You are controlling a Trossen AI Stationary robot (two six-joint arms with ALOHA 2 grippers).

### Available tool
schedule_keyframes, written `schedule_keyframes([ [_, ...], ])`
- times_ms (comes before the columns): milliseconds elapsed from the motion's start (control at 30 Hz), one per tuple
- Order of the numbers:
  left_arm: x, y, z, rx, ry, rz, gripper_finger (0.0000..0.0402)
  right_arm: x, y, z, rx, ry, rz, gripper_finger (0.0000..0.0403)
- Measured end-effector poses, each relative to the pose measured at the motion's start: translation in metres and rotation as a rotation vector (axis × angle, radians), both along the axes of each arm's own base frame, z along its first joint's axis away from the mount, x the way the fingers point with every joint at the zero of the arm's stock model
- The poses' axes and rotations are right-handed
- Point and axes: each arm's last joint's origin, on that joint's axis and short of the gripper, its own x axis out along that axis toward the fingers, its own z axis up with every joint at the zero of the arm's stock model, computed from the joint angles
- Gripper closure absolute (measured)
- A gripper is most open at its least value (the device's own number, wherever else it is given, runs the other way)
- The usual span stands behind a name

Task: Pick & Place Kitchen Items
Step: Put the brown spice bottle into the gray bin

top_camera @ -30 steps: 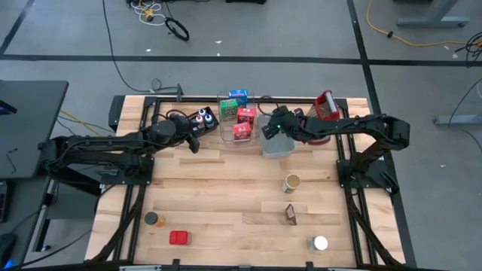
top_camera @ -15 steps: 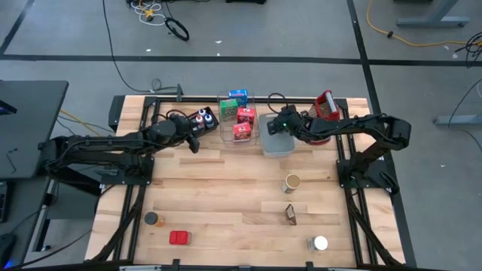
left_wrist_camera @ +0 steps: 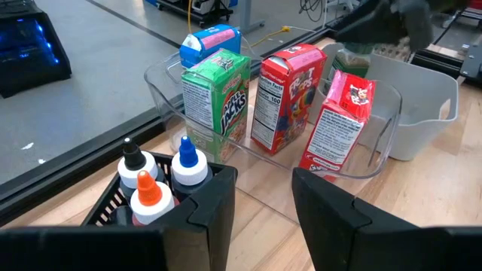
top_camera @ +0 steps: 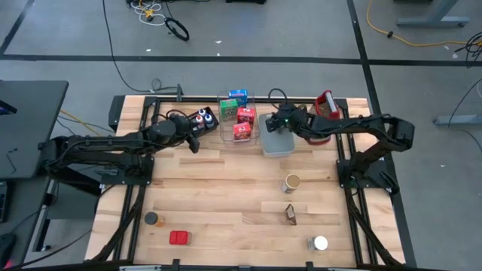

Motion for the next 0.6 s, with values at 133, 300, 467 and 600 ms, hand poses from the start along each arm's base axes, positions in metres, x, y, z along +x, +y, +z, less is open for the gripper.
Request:
schedule_keyframes([
  [133,0.000,0.000,0.000,0.000,0.000,0.000,0.0260,0.002,0.002,0.025,-0.073,-0.008,0.064,0.0165],
  [300,0.000,0.000,0.000,0.000,0.001,0.001,0.0260,0.004,0.022,0.053,-0.081,-0.107,0.205,0.0165],
  [467,0.000,0.000,0.000,-0.001,0.003,0.000,0.0260,0.009,0.059,0.066,-0.056,-0.154,0.461,0.0165],
  [600,0.000,0.000,0.000,-0.003,0.003,0.001,0.0260,0.016,0.093,0.067,0.011,-0.189,0.672,0.0165],
])
